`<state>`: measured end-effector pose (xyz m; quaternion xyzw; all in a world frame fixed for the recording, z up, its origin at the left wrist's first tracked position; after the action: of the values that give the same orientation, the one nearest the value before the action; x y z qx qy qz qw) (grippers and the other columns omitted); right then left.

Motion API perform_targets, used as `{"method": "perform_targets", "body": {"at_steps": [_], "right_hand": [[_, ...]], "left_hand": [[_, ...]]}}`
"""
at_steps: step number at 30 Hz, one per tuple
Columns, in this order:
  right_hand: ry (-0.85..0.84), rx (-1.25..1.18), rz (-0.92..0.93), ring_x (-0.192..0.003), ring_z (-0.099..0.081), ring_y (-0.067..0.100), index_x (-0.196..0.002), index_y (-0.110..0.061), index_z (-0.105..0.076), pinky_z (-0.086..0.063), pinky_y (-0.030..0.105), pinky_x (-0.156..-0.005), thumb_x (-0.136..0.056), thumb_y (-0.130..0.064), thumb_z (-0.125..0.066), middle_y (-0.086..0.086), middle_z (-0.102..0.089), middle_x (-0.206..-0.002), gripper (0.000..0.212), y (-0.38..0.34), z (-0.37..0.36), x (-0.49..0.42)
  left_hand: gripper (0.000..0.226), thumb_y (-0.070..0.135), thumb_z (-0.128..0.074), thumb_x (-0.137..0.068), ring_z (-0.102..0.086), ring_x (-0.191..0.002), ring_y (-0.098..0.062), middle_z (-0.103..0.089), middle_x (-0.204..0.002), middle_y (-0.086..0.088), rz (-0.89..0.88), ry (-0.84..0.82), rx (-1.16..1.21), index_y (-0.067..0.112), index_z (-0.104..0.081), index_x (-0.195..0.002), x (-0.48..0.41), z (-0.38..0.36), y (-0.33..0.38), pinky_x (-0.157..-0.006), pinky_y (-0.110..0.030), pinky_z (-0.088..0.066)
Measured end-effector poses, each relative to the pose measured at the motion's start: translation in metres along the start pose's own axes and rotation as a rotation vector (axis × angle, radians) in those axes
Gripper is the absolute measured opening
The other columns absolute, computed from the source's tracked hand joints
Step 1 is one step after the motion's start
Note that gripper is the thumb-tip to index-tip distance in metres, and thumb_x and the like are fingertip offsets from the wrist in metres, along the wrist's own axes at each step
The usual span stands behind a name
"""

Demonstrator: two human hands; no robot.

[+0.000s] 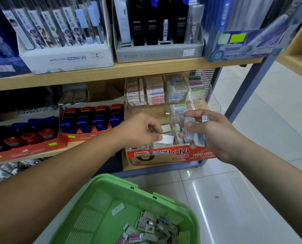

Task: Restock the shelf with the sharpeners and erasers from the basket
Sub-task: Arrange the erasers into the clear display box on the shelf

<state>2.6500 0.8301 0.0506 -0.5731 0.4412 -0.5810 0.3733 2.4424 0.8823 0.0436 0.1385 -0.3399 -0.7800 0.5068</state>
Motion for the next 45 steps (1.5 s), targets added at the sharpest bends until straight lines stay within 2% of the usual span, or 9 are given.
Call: {"method": "perform_targets", "body": {"at_steps": [8,14,17,19,22,30,36,40,45], "right_hand": [[-0.057,0.006,-0.039,-0.090,-0.079,0.035,-0.116,-0.012,-0.074,-0.064,0.050,-0.079,-0.091,0.002,-0.072,0.011,-0.080,-0.107,0.029,-0.003,-0.003,0.004],[-0.077,0.020,-0.002,-0.093,-0.077,0.042,-0.110,-0.007,-0.076,-0.051,0.074,-0.095,-0.090,-0.002,-0.076,0.017,-0.079,-0.102,0.020,-0.004,-0.014,0.010],[-0.075,0.002,-0.001,-0.094,-0.076,0.046,-0.114,-0.002,-0.071,-0.049,0.076,-0.095,-0.087,-0.004,-0.079,0.021,-0.078,-0.104,0.029,-0.005,-0.016,0.010],[-0.048,-0.027,-0.002,-0.092,-0.077,0.042,-0.123,-0.004,-0.066,-0.056,0.069,-0.092,-0.085,-0.010,-0.083,0.020,-0.077,-0.109,0.042,-0.005,-0.014,0.008],[0.026,-0.058,0.001,-0.086,-0.079,0.037,-0.122,-0.011,-0.066,-0.064,0.055,-0.080,-0.090,-0.015,-0.080,0.013,-0.080,-0.100,0.035,-0.006,-0.005,0.002],[0.167,-0.198,-0.042,-0.077,-0.079,0.030,-0.112,-0.012,-0.072,-0.065,0.044,-0.066,-0.086,0.008,-0.062,0.009,-0.079,-0.096,0.034,-0.009,0.018,-0.011],[0.275,-0.226,0.010,-0.096,-0.075,0.035,-0.120,-0.024,-0.066,-0.064,0.038,-0.059,-0.102,-0.005,-0.062,0.011,-0.070,-0.109,0.026,-0.008,0.030,-0.013],[0.240,-0.251,-0.005,-0.097,-0.076,0.035,-0.121,-0.030,-0.060,-0.065,0.042,-0.060,-0.106,-0.018,-0.060,0.007,-0.066,-0.113,0.020,-0.009,0.029,-0.012],[0.207,-0.121,-0.004,-0.087,-0.073,0.031,-0.115,-0.028,-0.064,-0.065,0.049,-0.069,-0.111,-0.025,-0.050,0.005,-0.069,-0.109,0.014,-0.011,0.028,-0.010]], "left_hand": [[0.018,0.025,-0.062,-0.101,-0.063,-0.098,-0.010,-0.066,-0.106,0.012,-0.069,-0.121,-0.313,0.022,-0.078,-0.109,0.006,-0.005,0.012,-0.092,-0.039,-0.056],[0.050,0.017,-0.077,-0.092,-0.067,-0.071,-0.004,-0.066,-0.117,0.007,-0.138,0.024,0.261,0.025,-0.061,-0.139,0.012,0.004,0.040,-0.068,-0.023,-0.057],[0.047,0.009,-0.078,-0.090,-0.072,-0.080,-0.011,-0.072,-0.113,0.003,-0.214,0.022,0.262,0.022,-0.067,-0.134,0.012,0.001,0.053,-0.077,-0.027,-0.062],[0.040,0.007,-0.076,-0.092,-0.071,-0.085,-0.005,-0.074,-0.109,0.001,-0.212,0.024,0.264,0.022,-0.071,-0.128,0.008,0.000,0.053,-0.078,-0.022,-0.060],[0.030,0.006,-0.072,-0.094,-0.069,-0.092,-0.021,-0.069,-0.107,-0.005,-0.136,0.089,0.218,0.023,-0.071,-0.118,-0.001,0.007,0.047,-0.078,-0.032,-0.061],[0.020,0.003,-0.078,-0.086,-0.076,-0.086,-0.029,-0.069,-0.103,-0.013,0.088,0.315,0.335,0.018,-0.066,-0.093,-0.063,0.028,0.029,-0.081,-0.050,-0.063],[0.021,0.006,-0.073,-0.088,-0.066,-0.085,-0.005,-0.068,-0.091,0.015,0.017,0.274,0.108,0.025,-0.075,-0.097,-0.095,0.009,0.034,-0.079,-0.015,-0.056],[0.013,0.023,-0.072,-0.089,-0.066,-0.091,-0.004,-0.069,-0.095,0.021,0.019,0.140,-0.169,0.033,-0.075,-0.096,-0.100,0.001,0.037,-0.083,-0.028,-0.059],[0.020,0.017,-0.065,-0.095,-0.065,-0.095,-0.005,-0.065,-0.098,0.022,-0.024,0.134,-0.132,0.034,-0.074,-0.102,-0.099,0.012,0.044,-0.084,-0.024,-0.055]]}}
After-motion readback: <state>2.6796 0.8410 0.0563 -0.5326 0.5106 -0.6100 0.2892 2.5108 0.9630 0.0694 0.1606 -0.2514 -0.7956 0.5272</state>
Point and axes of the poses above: each hand's wrist, its own x-axis away from the middle knuckle, its own z-axis out of the back of the hand, y = z × x, the point moved 5 cm from there along -x, towards the middle knuckle
